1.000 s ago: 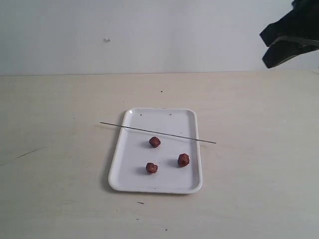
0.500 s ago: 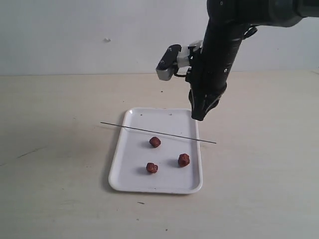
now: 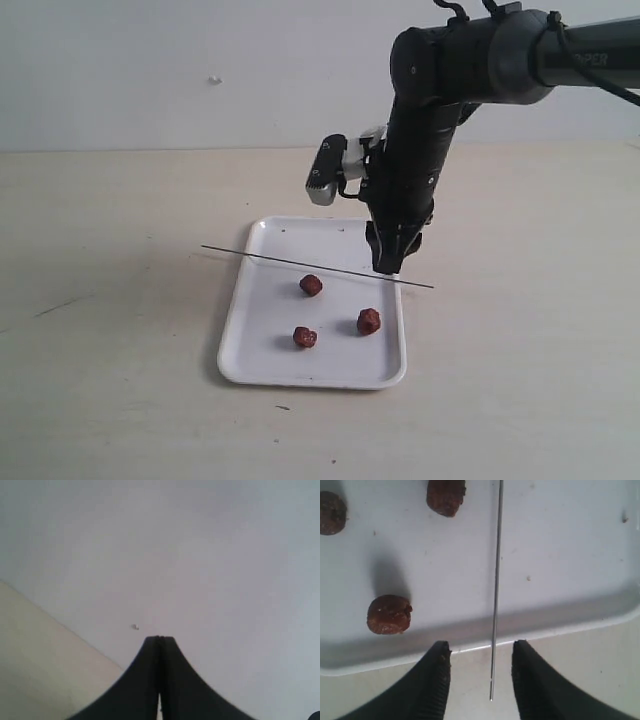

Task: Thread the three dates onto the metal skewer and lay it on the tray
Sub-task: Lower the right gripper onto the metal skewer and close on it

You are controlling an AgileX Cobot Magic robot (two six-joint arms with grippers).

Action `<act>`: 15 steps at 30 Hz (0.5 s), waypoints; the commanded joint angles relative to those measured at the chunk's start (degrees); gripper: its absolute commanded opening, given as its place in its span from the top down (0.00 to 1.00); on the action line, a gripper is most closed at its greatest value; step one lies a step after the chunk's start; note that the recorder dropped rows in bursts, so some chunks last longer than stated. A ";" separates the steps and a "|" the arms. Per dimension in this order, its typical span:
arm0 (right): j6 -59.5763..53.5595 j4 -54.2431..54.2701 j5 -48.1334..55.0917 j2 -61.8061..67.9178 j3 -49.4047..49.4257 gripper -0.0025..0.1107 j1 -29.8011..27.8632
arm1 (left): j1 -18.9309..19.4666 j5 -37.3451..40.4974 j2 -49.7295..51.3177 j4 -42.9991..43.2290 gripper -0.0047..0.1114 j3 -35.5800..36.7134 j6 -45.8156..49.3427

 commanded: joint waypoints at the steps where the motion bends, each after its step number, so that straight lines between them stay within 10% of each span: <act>1: -2.89 3.45 -2.71 0.14 -0.36 0.61 0.03 | 0.07 0.82 -0.35 -0.25 0.95 0.04 0.31; 15: -3.57 2.78 -6.57 5.01 -0.40 0.61 0.03 | 0.07 0.81 -0.35 -0.25 0.95 0.04 0.59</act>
